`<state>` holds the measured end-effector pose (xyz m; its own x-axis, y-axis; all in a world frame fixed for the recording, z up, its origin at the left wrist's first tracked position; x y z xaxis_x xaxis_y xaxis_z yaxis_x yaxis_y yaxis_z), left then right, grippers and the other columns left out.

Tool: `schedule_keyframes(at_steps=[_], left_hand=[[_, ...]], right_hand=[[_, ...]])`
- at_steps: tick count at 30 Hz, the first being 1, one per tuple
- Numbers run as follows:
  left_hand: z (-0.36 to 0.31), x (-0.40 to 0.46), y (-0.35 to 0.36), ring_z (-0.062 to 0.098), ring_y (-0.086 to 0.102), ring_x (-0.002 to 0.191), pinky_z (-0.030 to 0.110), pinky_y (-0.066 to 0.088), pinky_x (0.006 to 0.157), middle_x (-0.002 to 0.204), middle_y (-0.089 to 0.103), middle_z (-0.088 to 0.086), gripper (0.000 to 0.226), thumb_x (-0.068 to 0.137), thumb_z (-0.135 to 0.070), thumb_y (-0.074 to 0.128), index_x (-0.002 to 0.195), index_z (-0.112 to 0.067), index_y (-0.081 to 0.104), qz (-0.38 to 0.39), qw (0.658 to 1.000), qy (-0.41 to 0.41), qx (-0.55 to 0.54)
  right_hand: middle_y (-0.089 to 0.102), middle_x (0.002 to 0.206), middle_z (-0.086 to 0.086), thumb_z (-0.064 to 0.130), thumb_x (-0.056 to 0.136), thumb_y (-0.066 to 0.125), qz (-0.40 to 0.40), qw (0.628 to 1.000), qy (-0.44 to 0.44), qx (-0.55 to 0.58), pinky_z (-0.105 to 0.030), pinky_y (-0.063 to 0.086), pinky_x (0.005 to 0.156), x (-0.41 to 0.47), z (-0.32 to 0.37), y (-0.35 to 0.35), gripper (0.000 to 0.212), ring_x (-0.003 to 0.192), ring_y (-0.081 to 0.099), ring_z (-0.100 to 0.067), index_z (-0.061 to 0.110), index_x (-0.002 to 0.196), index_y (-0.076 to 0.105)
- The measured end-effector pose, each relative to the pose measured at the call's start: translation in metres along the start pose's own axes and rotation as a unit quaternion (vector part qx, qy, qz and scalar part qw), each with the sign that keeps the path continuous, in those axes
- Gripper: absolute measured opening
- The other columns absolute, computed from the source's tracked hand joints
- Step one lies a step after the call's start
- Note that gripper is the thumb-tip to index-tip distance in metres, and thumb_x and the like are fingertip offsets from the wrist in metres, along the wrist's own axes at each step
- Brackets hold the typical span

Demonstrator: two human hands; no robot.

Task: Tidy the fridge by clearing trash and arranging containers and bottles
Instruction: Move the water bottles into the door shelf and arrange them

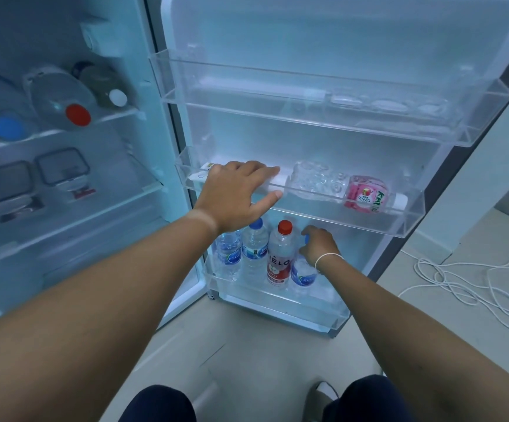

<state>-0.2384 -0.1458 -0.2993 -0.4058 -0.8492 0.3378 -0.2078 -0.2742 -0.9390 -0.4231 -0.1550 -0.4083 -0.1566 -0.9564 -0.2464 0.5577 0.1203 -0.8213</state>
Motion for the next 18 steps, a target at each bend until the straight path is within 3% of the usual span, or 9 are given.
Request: schedule_keyframes(at_steps=[7, 14, 18], left_hand=[[-0.001, -0.001, -0.001, 0.022, 0.051, 0.123, 0.039, 0.034, 0.097, 0.139, 0.053, -0.007, 0.067, 0.081, -0.063, 0.018, 0.137, -0.035, 0.043, 0.007, 1.0, -0.001, 0.007], [-0.002, 0.0, -0.003, 0.022, 0.05, 0.124, 0.039, 0.034, 0.097, 0.14, 0.051, -0.007, 0.069, 0.081, -0.064, 0.015, 0.139, -0.036, 0.041, 0.016, 1.0, 0.0, 0.018], [-0.003, -0.001, -0.005, 0.022, 0.05, 0.125, 0.04, 0.034, 0.098, 0.141, 0.051, -0.005, 0.073, 0.08, -0.065, 0.012, 0.139, -0.035, 0.04, 0.023, 1.0, -0.002, 0.017]], right_hand=[[0.036, 0.145, -0.015, -0.006, 0.088, 0.044, -0.036, 0.997, 0.0, 0.073, -0.04, 0.045, 0.101, -0.008, -0.006, -0.003, 0.06, 0.125, 0.046, -0.036, 0.015, 0.143, 0.034], [0.042, 0.144, -0.012, -0.002, 0.089, 0.042, -0.054, 0.994, -0.051, 0.082, -0.035, 0.042, 0.101, -0.039, 0.011, -0.022, 0.051, 0.126, 0.048, -0.032, 0.015, 0.137, 0.044], [0.056, 0.13, -0.012, 0.012, 0.091, 0.049, -0.046, 0.987, -0.151, 0.034, -0.033, 0.043, 0.099, -0.075, 0.022, -0.037, 0.036, 0.117, 0.054, -0.028, 0.013, 0.126, 0.057]])
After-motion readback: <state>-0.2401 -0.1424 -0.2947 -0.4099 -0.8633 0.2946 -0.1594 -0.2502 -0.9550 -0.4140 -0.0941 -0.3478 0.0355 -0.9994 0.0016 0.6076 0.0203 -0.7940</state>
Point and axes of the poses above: each hand's wrist, its own x-axis towards the middle knuckle, its own y-axis out of the palm, z = x × y, the point moved 1 cm from there along x, towards the middle knuckle
